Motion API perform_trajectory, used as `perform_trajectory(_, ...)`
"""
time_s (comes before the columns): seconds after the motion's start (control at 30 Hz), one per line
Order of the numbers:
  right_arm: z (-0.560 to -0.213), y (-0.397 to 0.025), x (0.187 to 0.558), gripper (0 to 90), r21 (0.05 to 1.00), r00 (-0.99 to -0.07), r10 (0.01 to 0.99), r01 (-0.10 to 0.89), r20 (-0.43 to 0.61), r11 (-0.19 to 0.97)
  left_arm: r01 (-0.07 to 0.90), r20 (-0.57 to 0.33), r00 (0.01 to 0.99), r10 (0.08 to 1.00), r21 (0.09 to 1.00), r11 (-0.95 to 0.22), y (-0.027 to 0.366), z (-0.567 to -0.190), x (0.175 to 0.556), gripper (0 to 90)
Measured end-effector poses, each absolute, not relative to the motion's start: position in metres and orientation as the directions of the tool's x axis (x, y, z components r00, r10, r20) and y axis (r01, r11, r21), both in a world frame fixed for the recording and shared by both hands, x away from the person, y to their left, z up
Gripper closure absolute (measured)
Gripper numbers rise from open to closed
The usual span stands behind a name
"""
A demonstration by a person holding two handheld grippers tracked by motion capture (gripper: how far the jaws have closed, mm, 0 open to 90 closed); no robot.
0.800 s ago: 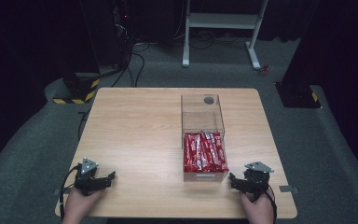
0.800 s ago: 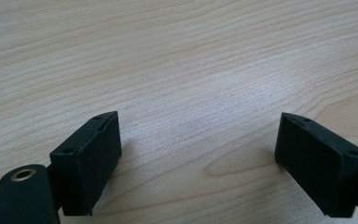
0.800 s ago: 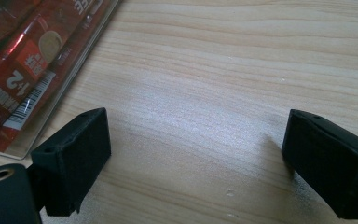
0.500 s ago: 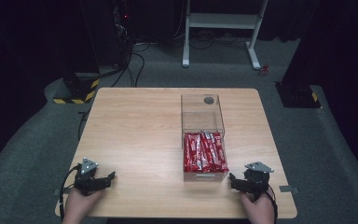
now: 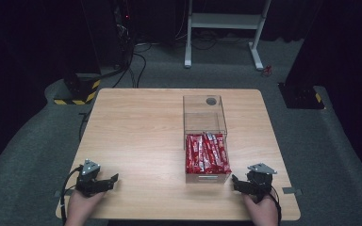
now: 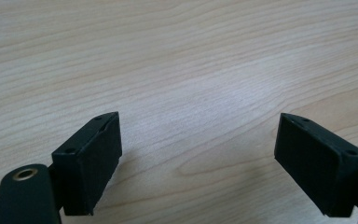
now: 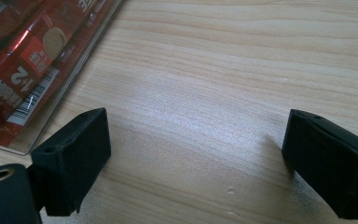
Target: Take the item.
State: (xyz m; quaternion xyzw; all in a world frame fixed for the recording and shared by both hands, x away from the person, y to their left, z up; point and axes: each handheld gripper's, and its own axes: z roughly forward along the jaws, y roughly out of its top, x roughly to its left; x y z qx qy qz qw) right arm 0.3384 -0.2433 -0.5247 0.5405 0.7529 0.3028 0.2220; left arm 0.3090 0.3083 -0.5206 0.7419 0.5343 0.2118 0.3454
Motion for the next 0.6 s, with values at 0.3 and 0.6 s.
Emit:
perform_trajectory(0.3, -0.525, -0.245, 0.338, 7.7, 0.696, -0.335, 0.942, 0.674, -0.011, 0.247, 0.622, -0.031, 0.373, 0.927, 0.750, -0.225, 0.298, -0.516, 0.308, 15.3)
perform_trajectory(0.6, -0.525, -0.245, 0.338, 7.7, 0.697, -0.335, 0.942, 0.673, -0.011, 0.248, 0.588, -0.017, 0.420, 0.907, 0.767, -0.258, 0.284, -0.514, 0.306, 15.2)
